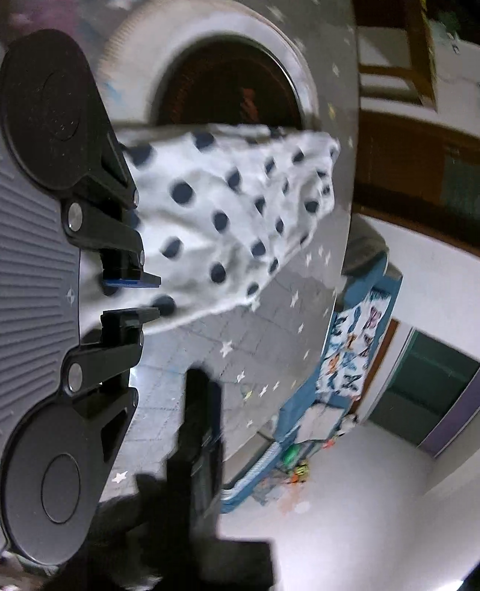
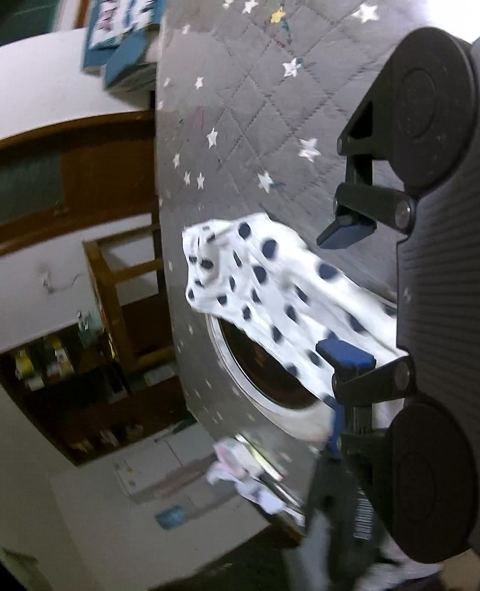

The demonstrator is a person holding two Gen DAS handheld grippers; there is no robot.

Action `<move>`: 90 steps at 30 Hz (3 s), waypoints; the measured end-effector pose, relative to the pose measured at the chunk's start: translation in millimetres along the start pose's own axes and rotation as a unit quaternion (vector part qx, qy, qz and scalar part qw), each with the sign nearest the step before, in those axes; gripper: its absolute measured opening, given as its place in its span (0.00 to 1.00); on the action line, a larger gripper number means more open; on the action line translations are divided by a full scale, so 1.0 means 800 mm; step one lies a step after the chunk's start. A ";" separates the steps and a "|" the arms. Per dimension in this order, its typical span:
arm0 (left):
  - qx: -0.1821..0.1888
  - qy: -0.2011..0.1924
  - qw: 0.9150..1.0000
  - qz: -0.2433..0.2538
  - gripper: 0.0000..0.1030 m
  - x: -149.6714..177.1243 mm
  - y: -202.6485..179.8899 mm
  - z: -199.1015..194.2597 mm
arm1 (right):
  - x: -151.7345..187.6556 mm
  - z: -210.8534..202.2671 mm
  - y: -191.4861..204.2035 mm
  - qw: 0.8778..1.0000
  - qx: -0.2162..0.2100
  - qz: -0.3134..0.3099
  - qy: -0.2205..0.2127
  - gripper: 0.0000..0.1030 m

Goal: Fold clothes

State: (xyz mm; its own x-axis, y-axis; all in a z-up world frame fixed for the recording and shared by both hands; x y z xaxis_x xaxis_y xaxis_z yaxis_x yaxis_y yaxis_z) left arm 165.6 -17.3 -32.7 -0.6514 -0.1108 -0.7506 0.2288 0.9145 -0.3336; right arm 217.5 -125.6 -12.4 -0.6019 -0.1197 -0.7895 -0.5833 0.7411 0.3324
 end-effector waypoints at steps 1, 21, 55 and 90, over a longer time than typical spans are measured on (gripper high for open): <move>0.003 0.003 1.000 0.011 0.12 -0.005 -0.006 0.009 | -0.006 0.011 -0.009 1.000 0.000 0.009 0.002 0.48; -0.012 0.033 0.999 0.016 0.13 -0.032 0.015 0.121 | -0.042 0.122 -0.045 0.990 -0.074 0.103 0.055 0.13; 0.058 0.018 0.985 -0.162 0.15 -0.038 0.090 0.095 | -0.011 0.100 -0.063 0.987 -0.093 0.132 -0.003 0.03; -0.100 0.001 0.995 -0.001 0.15 -0.014 0.119 0.043 | 0.023 0.065 -0.052 0.995 0.069 -0.068 0.008 0.06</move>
State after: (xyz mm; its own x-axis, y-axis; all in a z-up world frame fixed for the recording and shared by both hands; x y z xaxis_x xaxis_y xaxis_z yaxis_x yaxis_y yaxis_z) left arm 219.3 57.9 -75.9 -0.6526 -0.1120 -0.7494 0.0799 0.9733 -0.2151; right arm 259.3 -124.5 -67.5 -0.5311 -0.2350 -0.8140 -0.5806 0.8007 0.1477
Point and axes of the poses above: each gripper's, at about its wrist camera, not at the fingertips, and z roughly the way its jaws point, y to its left, x to its underside, the point moved 8 cm from there along z, roughly the way its jaws point, and after that the axes turned 5 degrees about -y, right-handed, at the moved point
